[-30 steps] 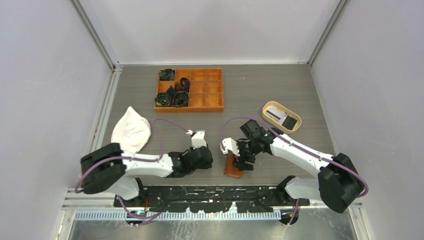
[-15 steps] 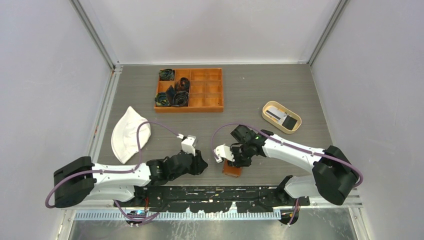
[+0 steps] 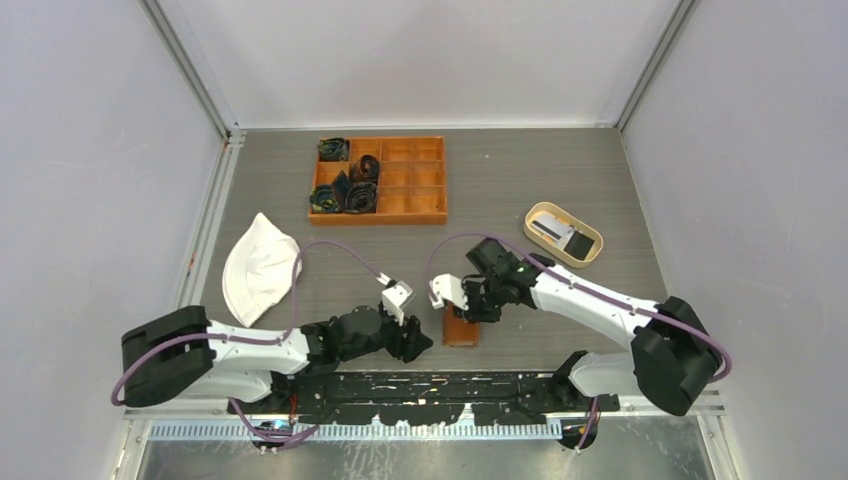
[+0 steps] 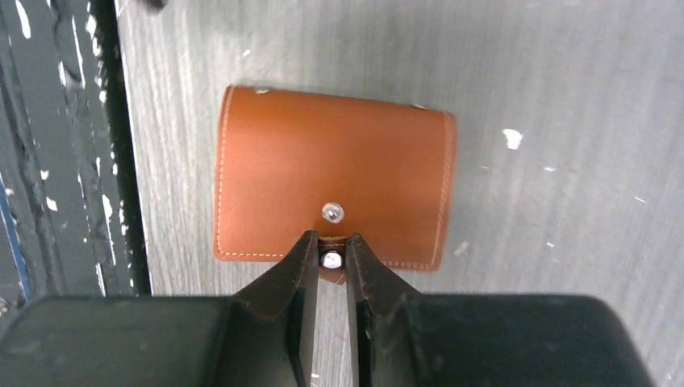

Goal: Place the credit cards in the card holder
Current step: Open the card holder at the center of the board.

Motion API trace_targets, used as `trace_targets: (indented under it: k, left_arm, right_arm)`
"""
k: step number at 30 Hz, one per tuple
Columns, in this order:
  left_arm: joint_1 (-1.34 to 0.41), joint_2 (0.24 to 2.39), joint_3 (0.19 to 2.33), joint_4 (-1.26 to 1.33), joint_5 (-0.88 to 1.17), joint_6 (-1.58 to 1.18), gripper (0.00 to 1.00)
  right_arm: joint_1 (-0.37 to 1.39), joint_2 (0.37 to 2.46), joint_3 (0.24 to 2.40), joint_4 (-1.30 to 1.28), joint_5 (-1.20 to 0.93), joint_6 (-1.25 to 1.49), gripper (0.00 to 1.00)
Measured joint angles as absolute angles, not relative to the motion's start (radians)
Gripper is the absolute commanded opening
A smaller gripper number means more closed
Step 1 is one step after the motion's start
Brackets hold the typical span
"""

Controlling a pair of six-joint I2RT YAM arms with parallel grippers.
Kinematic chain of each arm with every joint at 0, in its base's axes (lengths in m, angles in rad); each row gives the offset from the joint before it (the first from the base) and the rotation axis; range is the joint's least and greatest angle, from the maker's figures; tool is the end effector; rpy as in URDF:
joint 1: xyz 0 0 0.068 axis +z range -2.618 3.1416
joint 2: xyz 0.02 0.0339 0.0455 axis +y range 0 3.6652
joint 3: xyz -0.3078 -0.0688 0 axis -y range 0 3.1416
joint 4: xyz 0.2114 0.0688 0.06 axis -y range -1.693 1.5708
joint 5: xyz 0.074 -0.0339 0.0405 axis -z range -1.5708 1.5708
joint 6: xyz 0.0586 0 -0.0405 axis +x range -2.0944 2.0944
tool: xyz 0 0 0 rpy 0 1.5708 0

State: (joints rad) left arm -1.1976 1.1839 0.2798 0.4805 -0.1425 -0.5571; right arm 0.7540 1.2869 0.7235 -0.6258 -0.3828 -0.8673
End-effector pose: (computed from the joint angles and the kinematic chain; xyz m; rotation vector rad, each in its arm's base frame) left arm 0.0814 -0.1851 0.2153 0.5766 2.0502 -0.9600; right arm 0.1252 0.1476 0.2277 -2.0261 1.7869 0.4928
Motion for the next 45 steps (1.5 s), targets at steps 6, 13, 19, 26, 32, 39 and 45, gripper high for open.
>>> trace_targets:
  k: [6,13,19,26,32,39,45]
  left_arm:
    - [-1.221,1.304,0.278,0.634,-0.104,-0.353,0.71]
    - [-1.268,1.400,0.244,0.878,-0.148,-0.201,0.84]
    - [-1.270,1.482,0.186,1.131,-0.215,-0.286,1.00]
    - [-1.316,1.536,0.165,1.250,-0.296,-0.352,1.00]
    - [-1.368,1.570,0.212,1.265,-0.364,-0.334,1.00]
    - [-1.368,1.607,0.250,1.257,-0.448,-0.334,0.80]
    - [-1.368,1.599,0.251,1.213,-0.520,-0.340,0.42]
  right_arm:
    - [0.644,1.214,0.755,-0.588,-0.490,-0.771,0.01]
    - [0.633,1.243,0.778,-0.572,-0.581,-0.636,0.01]
    - [0.624,1.257,0.783,-0.545,-0.620,-0.545,0.01]
    - [0.612,1.258,0.783,-0.531,-0.627,-0.490,0.01]
    - [0.606,1.258,0.783,-0.527,-0.630,-0.472,0.01]
    - [0.604,1.270,0.784,-0.524,-0.630,-0.470,0.01]
    - [0.599,1.270,0.784,-0.524,-0.631,-0.470,0.01]
